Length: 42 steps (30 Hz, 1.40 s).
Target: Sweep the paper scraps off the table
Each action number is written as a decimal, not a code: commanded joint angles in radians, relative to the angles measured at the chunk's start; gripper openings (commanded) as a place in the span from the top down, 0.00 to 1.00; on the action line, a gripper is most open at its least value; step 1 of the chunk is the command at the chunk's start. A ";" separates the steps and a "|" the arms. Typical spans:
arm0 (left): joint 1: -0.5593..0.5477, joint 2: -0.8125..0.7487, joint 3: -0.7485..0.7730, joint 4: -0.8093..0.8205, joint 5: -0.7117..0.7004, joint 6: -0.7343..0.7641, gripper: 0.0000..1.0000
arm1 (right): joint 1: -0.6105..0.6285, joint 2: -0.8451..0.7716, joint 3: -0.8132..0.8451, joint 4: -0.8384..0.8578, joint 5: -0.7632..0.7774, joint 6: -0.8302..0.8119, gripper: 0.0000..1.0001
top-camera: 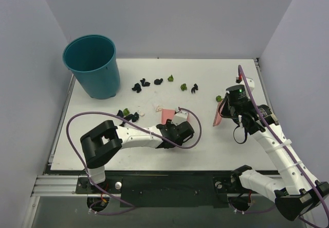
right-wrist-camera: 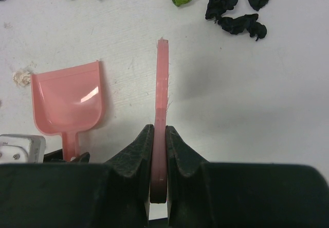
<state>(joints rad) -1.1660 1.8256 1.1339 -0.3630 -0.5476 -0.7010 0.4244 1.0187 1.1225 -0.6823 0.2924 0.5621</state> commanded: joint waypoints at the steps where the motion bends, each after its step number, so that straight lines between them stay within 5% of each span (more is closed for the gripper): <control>1: -0.018 -0.057 -0.010 0.078 -0.064 0.011 0.43 | -0.004 -0.011 0.017 -0.019 0.039 -0.014 1.00; 15: -0.018 -0.049 -0.017 0.047 -0.080 -0.008 0.57 | -0.004 -0.014 0.005 -0.017 0.039 -0.022 1.00; 21: -0.018 -0.101 -0.002 0.007 -0.078 0.011 1.00 | -0.004 0.001 0.016 -0.008 0.028 -0.042 1.00; 28: -0.017 -0.222 0.076 -0.143 -0.032 0.029 1.00 | -0.001 0.070 0.097 0.015 -0.071 -0.109 1.00; 33: 0.014 -0.330 0.128 -0.413 -0.069 -0.082 1.00 | 0.001 0.191 0.193 0.055 -0.176 -0.131 1.00; 38: 0.132 -0.491 0.139 -0.713 -0.179 -0.262 1.00 | 0.052 0.293 0.267 0.191 -0.262 -0.025 1.00; 42: 0.251 -0.586 0.150 -0.797 -0.203 -0.262 1.00 | 0.117 0.386 0.298 0.277 -0.260 0.079 1.00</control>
<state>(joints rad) -1.0115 1.3392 1.2308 -0.9653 -0.6704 -0.8940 0.4808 1.3460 1.3712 -0.5243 0.0696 0.5285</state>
